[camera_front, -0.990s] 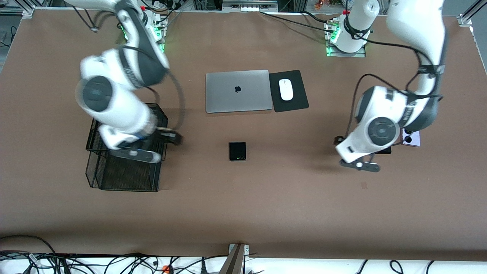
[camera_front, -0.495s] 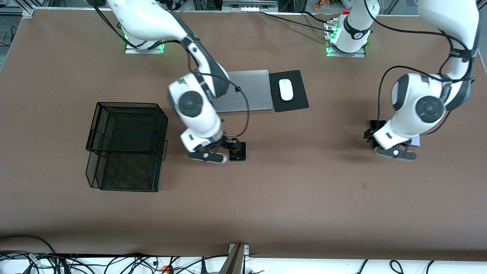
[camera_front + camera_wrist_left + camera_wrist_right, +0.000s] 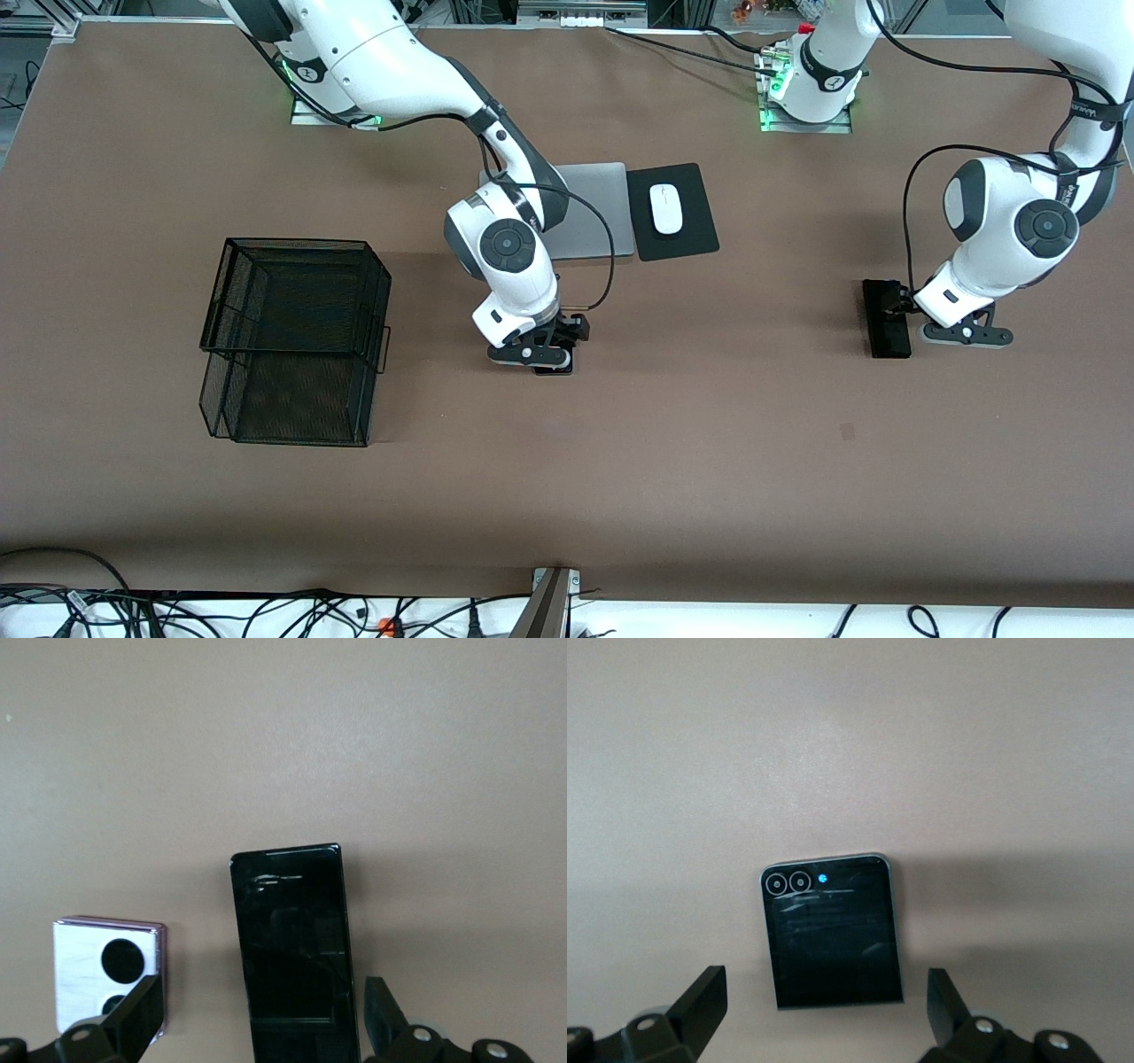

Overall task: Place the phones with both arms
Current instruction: 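Grasp the flip phone with the right gripper while the left grasps the slab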

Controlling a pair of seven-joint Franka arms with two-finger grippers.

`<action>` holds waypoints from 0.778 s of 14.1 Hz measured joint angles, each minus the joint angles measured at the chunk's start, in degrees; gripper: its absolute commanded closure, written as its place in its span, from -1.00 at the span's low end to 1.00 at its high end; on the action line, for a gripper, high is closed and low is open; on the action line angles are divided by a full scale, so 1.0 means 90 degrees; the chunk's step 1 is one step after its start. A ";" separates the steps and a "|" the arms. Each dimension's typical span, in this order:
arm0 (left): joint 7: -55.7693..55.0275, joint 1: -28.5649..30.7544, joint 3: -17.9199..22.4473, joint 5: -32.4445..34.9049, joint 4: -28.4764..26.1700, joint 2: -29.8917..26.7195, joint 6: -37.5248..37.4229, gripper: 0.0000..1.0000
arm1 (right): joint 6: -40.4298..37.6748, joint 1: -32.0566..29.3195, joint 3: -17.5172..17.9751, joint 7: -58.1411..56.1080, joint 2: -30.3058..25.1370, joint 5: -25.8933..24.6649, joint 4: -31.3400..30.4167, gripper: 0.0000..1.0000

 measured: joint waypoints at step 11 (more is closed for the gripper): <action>-0.0317 0.0133 -0.0034 -0.0054 -0.0317 0.0726 0.1262 -1.00 | 0.0300 0.0199 -0.0007 0.0000 0.0380 -0.0632 0.0017 -1.00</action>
